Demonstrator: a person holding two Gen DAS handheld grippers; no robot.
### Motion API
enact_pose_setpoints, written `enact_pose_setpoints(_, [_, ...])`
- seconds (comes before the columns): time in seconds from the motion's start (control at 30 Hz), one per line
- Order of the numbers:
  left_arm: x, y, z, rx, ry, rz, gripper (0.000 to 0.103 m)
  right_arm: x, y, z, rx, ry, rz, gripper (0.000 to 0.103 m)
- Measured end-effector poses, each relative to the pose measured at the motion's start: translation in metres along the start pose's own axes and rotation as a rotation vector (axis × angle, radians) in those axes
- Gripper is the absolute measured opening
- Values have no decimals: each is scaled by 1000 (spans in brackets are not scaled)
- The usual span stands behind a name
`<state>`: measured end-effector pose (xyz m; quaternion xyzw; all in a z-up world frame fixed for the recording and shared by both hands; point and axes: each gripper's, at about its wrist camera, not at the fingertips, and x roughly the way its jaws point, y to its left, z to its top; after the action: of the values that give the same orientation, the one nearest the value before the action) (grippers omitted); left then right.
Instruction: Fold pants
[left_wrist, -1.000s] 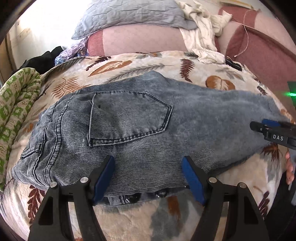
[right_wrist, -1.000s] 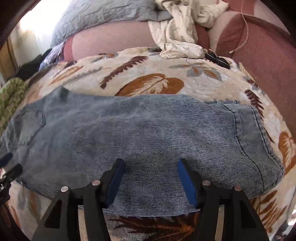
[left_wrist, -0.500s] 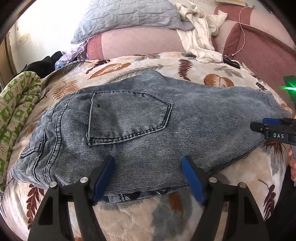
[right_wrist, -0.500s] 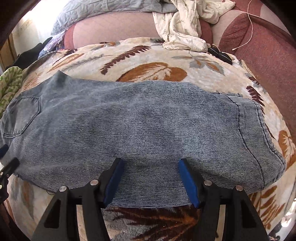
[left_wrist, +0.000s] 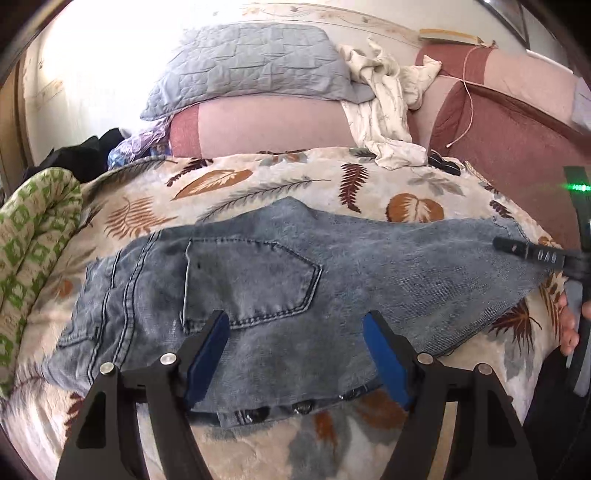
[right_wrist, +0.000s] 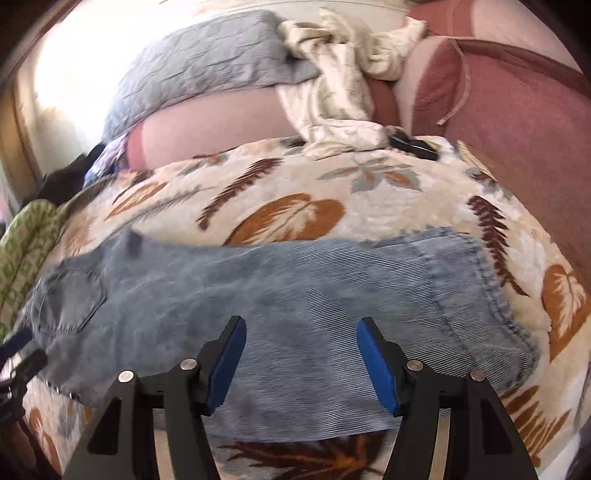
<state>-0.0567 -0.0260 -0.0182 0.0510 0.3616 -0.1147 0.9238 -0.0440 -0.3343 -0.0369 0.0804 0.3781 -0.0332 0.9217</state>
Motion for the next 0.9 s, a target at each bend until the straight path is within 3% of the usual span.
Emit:
enact_pose_setpoints(0.23, [19,-4,19,16,26,8,76,7,-64,20,235,-6,81,65])
enact_pose_setpoints(0.3, [27,-6,26,31,27,15,76,15,-77,26,289,5,110,53])
enact_pose_setpoints(0.37, [34,-8,32,41,12,20,76,23,-85,32,328,15,146,51])
enact_pose_setpoints(0.57, [56,-1,31,8,6,1,76,36,-92,44,360,8,156,51])
enact_pose_setpoints(0.67, [70,4,24,8,50,1,76,46,-97,50,391,15,178,51])
enact_pose_setpoints(0.77, [76,12,25,-30,80,-10,76,62,-97,56,401,55,199,51])
enact_pose_setpoints(0.9, [72,19,27,-56,69,-11,76,86,-93,57,393,135,146,51])
